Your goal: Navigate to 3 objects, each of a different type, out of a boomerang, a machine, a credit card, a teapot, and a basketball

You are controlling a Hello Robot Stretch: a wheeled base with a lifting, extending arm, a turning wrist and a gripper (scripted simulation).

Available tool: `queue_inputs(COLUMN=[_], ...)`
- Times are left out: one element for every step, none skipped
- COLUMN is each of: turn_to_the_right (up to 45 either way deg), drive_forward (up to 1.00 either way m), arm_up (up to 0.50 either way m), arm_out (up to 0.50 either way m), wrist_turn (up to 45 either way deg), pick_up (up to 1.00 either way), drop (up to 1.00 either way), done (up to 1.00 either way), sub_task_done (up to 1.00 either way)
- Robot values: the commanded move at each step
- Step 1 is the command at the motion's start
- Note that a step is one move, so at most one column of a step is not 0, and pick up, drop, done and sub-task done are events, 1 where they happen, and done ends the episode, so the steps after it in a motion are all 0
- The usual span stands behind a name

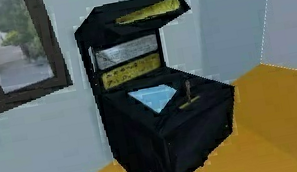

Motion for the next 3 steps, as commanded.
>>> queue_inputs(turn_to_the_right=[45.0, 3.0, 0.0], drive_forward=[0.0, 0.0, 1.0], arm_up=[0.0, 0.0, 0.0], arm_out=[0.0, 0.0, 0.0], wrist_turn=[0.0, 0.0, 0.0], pick_up=[0.0, 0.0, 0.0], drop=[0.0, 0.0, 0.0], done=[0.0, 0.0, 0.0], sub_task_done=[0.0, 0.0, 0.0])
